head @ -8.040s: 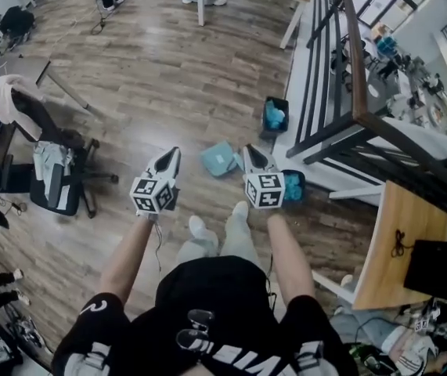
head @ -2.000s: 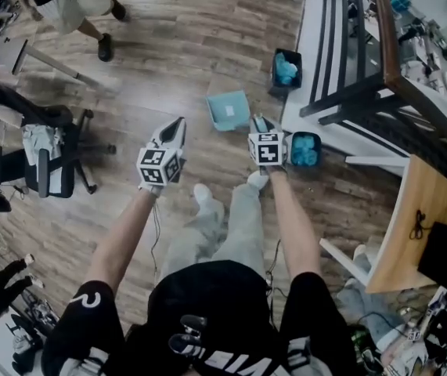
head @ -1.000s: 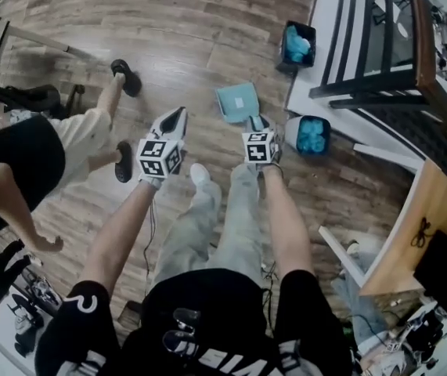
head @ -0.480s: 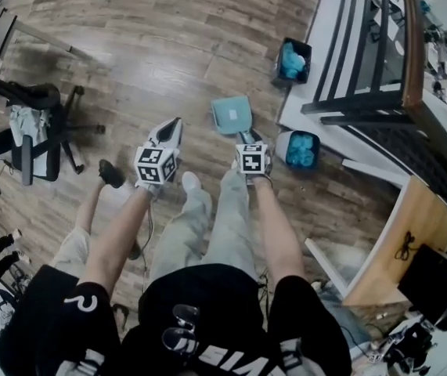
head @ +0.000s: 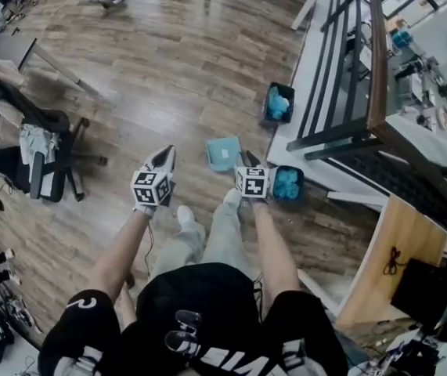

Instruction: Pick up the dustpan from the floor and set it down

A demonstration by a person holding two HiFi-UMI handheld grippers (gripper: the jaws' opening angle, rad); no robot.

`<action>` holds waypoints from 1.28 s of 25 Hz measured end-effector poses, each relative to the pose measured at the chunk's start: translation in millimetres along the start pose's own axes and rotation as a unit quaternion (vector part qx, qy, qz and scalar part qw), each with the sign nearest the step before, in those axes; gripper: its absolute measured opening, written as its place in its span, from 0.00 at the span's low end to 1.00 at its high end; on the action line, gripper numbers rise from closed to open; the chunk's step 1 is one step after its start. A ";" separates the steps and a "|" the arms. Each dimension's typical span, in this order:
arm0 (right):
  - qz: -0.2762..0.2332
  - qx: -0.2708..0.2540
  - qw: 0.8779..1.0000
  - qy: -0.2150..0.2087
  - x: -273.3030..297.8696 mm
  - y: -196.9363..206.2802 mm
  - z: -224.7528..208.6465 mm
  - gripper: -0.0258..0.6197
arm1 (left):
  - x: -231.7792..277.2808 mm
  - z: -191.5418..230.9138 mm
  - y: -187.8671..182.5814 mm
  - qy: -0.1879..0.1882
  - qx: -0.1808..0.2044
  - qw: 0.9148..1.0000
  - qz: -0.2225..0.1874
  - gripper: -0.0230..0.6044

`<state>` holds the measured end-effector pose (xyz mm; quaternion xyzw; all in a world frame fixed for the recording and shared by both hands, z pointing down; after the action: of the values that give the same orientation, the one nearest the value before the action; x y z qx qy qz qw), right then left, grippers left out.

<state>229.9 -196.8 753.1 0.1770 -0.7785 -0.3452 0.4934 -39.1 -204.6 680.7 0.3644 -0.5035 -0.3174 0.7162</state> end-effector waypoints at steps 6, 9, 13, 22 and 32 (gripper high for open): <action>-0.048 -0.011 0.998 -0.028 -37.7 -61.0 39.9 0.04 | -35.1 0.4 -54.4 0.009 0.003 0.999 -0.036 0.03; -0.082 -0.020 0.996 -0.040 -57.2 -86.4 65.5 0.04 | -63.5 8.8 -76.7 0.014 0.015 0.998 -0.053 0.03; -0.123 -0.039 0.990 -0.061 -87.6 -119.1 101.0 0.03 | -100.7 27.2 -105.5 0.000 0.017 0.997 -0.078 0.03; -0.166 -0.105 0.977 -0.089 -119.4 -166.9 157.9 0.03 | -163.6 70.2 -145.6 -0.028 0.019 0.992 -0.124 0.03; -0.168 -0.115 0.974 -0.098 -123.8 -169.1 181.6 0.03 | -187.9 85.8 -154.7 -0.033 0.013 0.990 -0.137 0.03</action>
<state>112.9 -172.8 502.8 0.2127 -0.7369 -0.5264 0.3670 -189.2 -150.1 478.0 0.4283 -0.4765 -0.4177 0.6442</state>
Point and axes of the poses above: the fingertips, and each gripper's own axes: x forward along the fingers, z to its left, y out of its underside, the point moved 4 cm from there along -x, backward along the fingers, and after that the axes turned 14 degrees about -y, right-handed, at the moved point
